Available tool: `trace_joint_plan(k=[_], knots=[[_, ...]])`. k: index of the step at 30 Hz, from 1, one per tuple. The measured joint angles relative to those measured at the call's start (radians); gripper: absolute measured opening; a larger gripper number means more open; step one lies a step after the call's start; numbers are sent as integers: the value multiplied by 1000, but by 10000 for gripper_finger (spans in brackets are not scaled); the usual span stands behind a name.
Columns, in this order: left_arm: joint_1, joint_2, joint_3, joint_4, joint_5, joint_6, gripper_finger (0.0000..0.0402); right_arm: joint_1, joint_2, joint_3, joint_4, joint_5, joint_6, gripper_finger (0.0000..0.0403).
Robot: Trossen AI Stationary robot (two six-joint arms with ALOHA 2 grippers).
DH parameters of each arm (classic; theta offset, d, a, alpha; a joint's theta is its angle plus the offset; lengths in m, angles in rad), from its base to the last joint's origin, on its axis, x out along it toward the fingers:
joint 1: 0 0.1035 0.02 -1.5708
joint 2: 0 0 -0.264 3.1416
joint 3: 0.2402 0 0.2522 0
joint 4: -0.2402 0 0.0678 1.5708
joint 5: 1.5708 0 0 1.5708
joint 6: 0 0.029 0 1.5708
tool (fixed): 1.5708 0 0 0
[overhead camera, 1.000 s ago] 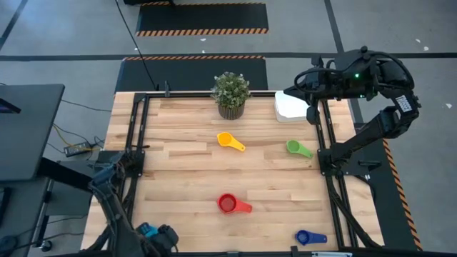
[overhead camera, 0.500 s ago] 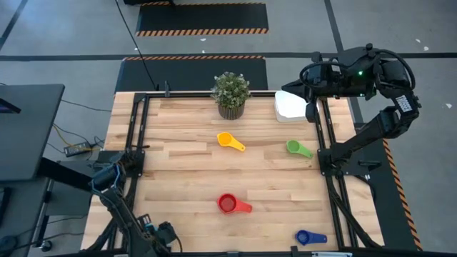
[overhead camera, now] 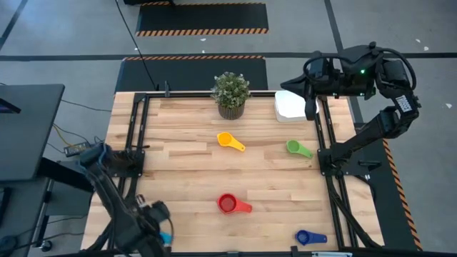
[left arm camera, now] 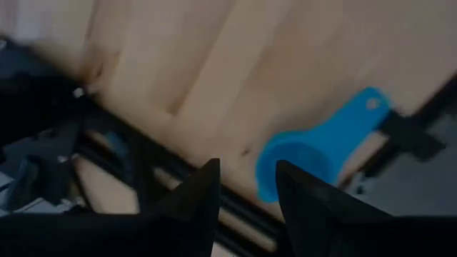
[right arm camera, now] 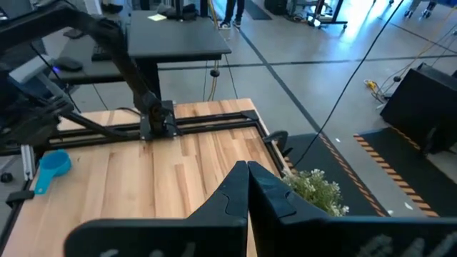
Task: Nest measuring cups in basket
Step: Stack the light blue measuring cup on top of the red measuring cup
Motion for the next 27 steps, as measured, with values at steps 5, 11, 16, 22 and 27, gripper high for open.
trace_joint_plan(k=[5,11,16,22,27], knots=[[-32,-158,-204,142,-11,-40,144,0,0,0,36,0,8,5],[-65,-260,-403,400,1,-33,144,0,0,0,44,0,50,5],[-97,-267,-477,456,83,20,143,0,0,0,44,0,70,5],[-127,-267,-561,631,97,50,144,0,0,0,44,0,83,5],[-130,-267,-608,670,96,50,144,0,0,0,44,0,83,5]])
